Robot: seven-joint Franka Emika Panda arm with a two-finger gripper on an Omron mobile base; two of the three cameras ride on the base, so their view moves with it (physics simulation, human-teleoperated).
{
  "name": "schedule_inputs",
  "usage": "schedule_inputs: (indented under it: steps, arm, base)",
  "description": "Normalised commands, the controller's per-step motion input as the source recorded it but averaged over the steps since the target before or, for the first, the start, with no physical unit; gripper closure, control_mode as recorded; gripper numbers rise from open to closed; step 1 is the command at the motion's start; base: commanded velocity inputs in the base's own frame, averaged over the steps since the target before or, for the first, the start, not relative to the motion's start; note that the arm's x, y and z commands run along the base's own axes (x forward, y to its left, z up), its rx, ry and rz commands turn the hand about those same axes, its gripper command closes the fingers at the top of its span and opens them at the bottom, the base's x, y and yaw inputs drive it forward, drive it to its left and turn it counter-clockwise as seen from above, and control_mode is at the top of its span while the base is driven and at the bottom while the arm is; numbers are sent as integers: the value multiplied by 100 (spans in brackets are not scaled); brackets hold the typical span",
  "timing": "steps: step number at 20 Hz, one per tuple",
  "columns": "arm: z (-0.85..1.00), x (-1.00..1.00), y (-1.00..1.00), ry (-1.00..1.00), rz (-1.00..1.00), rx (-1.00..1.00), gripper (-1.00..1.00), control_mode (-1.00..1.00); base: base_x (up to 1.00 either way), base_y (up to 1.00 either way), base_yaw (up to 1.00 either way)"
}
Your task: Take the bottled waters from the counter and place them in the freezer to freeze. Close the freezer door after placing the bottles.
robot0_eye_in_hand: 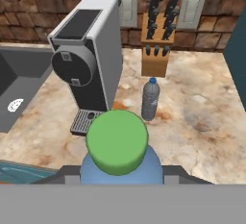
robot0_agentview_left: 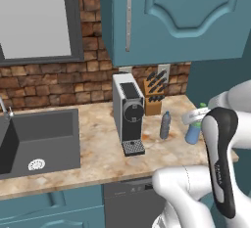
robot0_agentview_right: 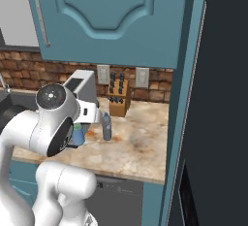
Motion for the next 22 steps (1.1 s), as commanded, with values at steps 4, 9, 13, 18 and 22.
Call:
schedule_inputs:
  steps: [4, 9, 13, 18, 22]
  arm:
    - [0, -1, 0, 0, 0, 0, 100, -100]
    - [0, 0, 0, 0, 0, 0, 100, -100]
    - [0, -5, 0, 0, 0, 0, 100, -100]
    - [0, -29, 0, -1, 0, 0, 100, 100]
    - [0, 0, 0, 0, 0, 0, 100, 100]
  base:
    - [0, 0, 0]
    - [0, 0, 0]
    - [0, 0, 0]
    - [-14, 0, 0]
    - [-90, 0, -5]
